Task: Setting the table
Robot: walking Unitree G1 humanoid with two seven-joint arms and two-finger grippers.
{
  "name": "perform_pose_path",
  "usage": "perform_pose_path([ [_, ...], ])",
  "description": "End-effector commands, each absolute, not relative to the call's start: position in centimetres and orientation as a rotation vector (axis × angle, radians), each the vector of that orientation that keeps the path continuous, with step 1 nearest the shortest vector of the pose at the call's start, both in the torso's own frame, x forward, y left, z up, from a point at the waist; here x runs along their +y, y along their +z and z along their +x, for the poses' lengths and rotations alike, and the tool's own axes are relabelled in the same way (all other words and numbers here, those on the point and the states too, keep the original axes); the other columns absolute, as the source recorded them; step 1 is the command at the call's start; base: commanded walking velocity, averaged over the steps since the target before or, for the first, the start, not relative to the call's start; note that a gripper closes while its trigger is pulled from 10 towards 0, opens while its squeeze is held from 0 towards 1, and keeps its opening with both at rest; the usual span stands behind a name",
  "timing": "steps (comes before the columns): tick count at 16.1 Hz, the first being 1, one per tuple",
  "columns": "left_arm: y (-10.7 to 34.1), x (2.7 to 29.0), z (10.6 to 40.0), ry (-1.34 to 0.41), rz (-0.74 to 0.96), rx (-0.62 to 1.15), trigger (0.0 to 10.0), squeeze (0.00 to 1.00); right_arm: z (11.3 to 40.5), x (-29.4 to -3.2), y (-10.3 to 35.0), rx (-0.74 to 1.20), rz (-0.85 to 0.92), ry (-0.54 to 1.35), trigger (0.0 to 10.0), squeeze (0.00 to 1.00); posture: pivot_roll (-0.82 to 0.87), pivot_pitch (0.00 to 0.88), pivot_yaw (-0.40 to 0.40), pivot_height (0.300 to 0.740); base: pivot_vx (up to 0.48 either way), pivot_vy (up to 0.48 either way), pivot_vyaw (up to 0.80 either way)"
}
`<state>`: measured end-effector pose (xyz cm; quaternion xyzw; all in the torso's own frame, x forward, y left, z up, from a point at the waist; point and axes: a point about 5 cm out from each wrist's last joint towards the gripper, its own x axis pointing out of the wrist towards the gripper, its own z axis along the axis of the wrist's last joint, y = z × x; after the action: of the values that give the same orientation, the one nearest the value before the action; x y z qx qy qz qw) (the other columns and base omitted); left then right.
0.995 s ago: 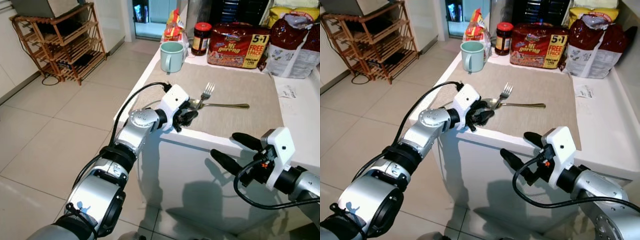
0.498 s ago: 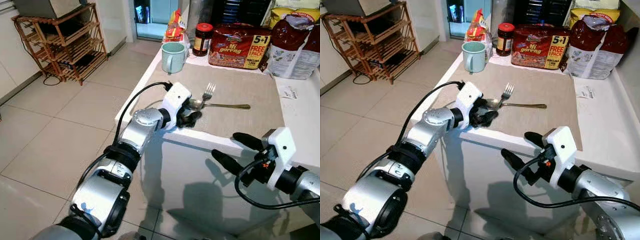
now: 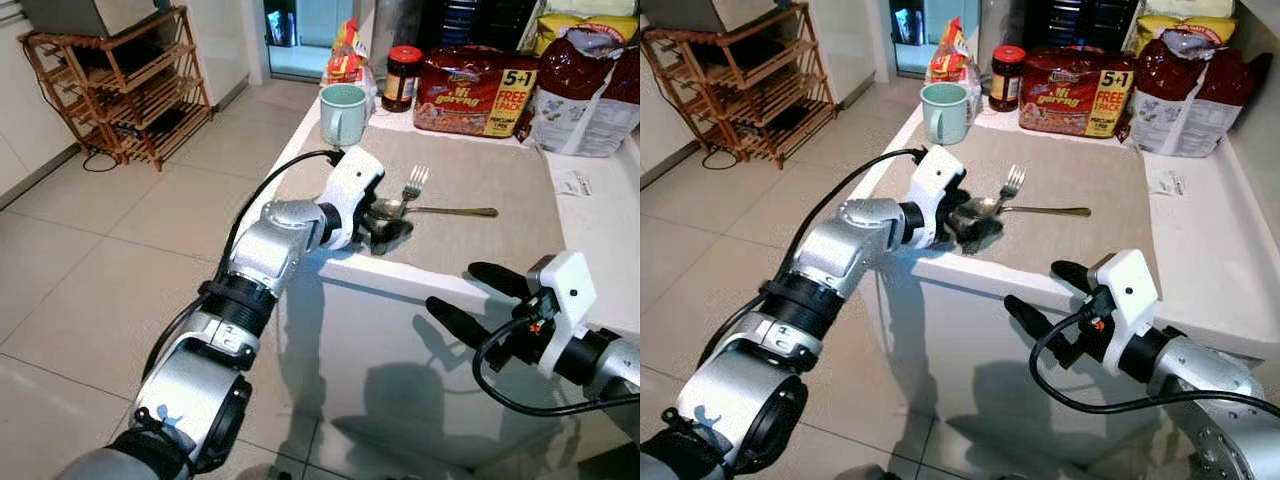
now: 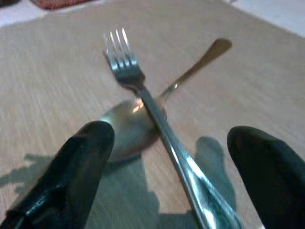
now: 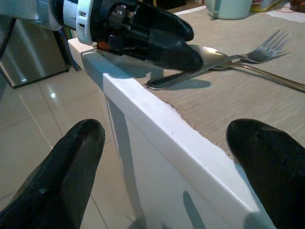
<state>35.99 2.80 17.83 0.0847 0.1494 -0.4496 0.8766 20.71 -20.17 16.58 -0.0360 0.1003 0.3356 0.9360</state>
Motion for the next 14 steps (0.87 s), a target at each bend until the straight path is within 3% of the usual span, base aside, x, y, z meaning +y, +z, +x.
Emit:
perform_pose_path([
  [1,17.8,2.7,35.8,-0.946,0.208,0.333,10.0,0.86,20.9,-20.3,16.9,0.194,-0.086,0.686,10.0,0.0,-0.09,0.0,0.029,0.74,0.0,0.0,0.0],
  [2,17.7,2.6,35.6,-0.954,0.197,0.351,10.0,0.49,20.9,-20.3,16.9,0.195,-0.085,0.687,10.0,0.0,-0.09,0.0,0.029,0.74,0.0,0.0,0.0],
  [3,17.7,2.4,35.3,-0.975,0.152,0.375,10.0,0.0,20.9,-20.3,16.9,0.196,-0.084,0.687,10.0,0.0,-0.09,0.0,0.03,0.74,0.0,0.0,0.0],
  [10,16.3,2.0,34.8,-0.955,0.094,0.501,9.7,0.0,20.7,-20.1,16.8,0.198,-0.08,0.691,10.0,0.0,-0.09,0.0,0.037,0.74,0.0,0.0,0.0],
  [11,16.2,2.1,34.8,-0.94,0.107,0.507,6.2,0.0,20.7,-20.1,16.7,0.2,-0.081,0.695,10.0,0.0,-0.09,0.0,0.037,0.74,0.0,0.0,0.0],
  [12,16.1,2.3,34.8,-0.932,0.123,0.51,1.6,0.0,20.6,-20.1,16.7,0.202,-0.082,0.699,10.0,0.0,-0.09,0.0,0.037,0.74,0.0,0.0,0.0],
  [13,16.0,2.4,34.9,-0.924,0.138,0.512,0.0,0.0,20.6,-20.1,16.7,0.204,-0.081,0.701,10.0,0.0,-0.09,0.0,0.037,0.74,0.0,0.0,0.0],
  [14,16.0,2.4,34.9,-0.923,0.131,0.513,0.0,0.0,20.6,-20.0,16.7,0.204,-0.081,0.702,10.0,0.0,-0.09,0.0,0.036,0.74,0.0,0.0,0.0],
])
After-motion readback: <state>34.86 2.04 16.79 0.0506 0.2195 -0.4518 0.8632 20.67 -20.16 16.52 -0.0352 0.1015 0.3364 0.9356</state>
